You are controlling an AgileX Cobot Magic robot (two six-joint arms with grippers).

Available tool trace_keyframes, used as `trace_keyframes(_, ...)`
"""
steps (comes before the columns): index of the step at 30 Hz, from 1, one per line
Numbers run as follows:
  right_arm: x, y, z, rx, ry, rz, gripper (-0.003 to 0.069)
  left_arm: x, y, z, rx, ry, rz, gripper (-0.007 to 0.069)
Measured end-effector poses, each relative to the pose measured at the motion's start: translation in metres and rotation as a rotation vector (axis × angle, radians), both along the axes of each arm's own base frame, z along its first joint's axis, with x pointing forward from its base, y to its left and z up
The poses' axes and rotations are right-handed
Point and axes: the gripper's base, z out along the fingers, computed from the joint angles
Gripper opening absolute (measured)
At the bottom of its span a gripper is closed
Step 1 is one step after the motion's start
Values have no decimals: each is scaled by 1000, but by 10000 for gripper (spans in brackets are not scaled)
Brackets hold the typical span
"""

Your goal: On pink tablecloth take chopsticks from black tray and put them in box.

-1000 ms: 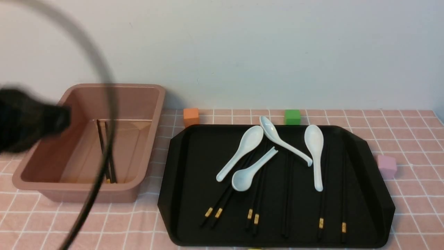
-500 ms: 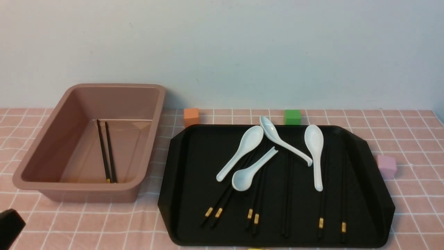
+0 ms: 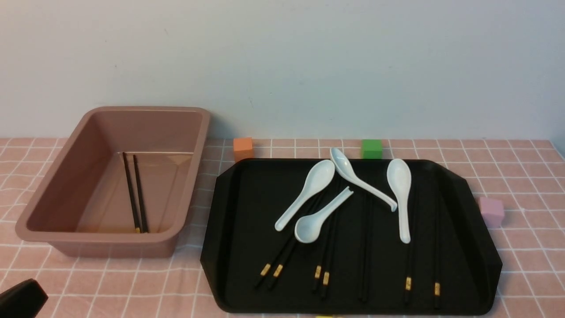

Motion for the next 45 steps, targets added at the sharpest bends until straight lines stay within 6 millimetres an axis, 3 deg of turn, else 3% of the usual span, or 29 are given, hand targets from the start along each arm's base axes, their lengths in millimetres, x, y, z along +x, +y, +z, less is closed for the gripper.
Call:
trace_keyframes(8,0,0,0,0,0,0,240,0,0,-4,12,2,2,-13)
trace_keyframes(13,0,0,0,0,0,0,240,-2,6,-21,47,0,84,-13)
trace_keyframes(17,0,0,0,0,0,0,240,-2,12,-43,61,71,200,-13)
trace_keyframes(19,0,0,0,1,0,0,240,-1,15,-65,73,184,263,-13)
trace_keyframes(21,0,0,0,1,0,0,240,-2,17,-75,68,251,295,-13)
trace_keyframes(45,0,0,0,0,0,0,240,-2,17,-77,50,264,316,1)
